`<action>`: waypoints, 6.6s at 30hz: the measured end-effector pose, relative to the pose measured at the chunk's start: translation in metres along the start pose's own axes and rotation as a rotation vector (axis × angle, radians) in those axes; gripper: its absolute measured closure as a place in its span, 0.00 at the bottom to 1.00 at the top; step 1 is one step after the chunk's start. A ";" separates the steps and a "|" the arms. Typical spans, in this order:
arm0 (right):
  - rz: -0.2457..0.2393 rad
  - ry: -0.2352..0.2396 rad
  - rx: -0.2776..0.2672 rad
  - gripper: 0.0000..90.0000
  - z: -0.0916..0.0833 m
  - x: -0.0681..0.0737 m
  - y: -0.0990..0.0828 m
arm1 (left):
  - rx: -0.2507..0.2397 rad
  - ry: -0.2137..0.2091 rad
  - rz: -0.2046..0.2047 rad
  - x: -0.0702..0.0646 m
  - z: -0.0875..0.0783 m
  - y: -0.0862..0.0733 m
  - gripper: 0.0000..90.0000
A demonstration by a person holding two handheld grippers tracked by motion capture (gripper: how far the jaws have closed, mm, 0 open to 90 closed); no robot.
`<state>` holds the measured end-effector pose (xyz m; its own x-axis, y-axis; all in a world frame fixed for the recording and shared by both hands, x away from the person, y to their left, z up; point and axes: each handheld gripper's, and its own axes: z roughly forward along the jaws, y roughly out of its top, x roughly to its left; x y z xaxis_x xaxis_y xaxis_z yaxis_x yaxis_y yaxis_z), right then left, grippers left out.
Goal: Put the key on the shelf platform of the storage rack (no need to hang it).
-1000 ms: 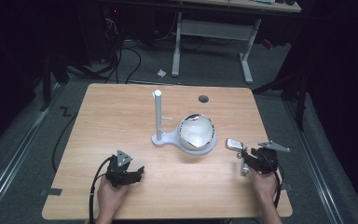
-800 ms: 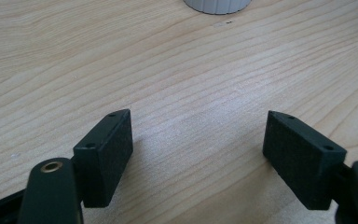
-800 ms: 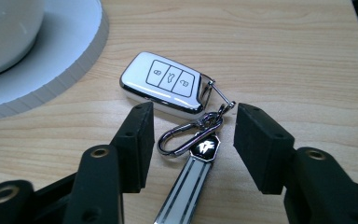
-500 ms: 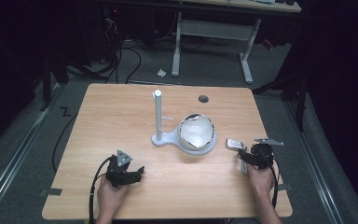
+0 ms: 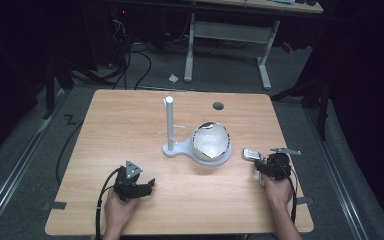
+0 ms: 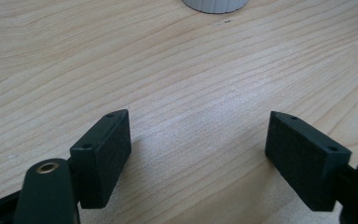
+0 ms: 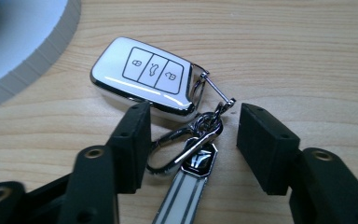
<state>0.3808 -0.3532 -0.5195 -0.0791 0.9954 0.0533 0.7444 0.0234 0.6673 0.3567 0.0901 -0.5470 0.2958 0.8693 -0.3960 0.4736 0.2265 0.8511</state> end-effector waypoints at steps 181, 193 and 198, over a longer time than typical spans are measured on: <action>-0.381 0.382 -0.153 0.93 -0.027 0.142 0.107 | 0.000 0.001 0.001 0.000 0.000 0.000 0.25; -0.367 0.362 -0.165 0.93 -0.016 0.146 0.105 | -0.001 0.003 0.002 0.000 0.000 0.000 0.25; -0.365 0.356 -0.175 0.86 -0.012 0.149 0.104 | -0.002 0.004 0.001 0.000 0.000 0.000 0.25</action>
<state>0.4385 -0.2038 -0.4327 -0.5551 0.8315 0.0232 0.5073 0.3163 0.8017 0.3569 0.0897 -0.5471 0.2933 0.8712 -0.3937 0.4717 0.2264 0.8522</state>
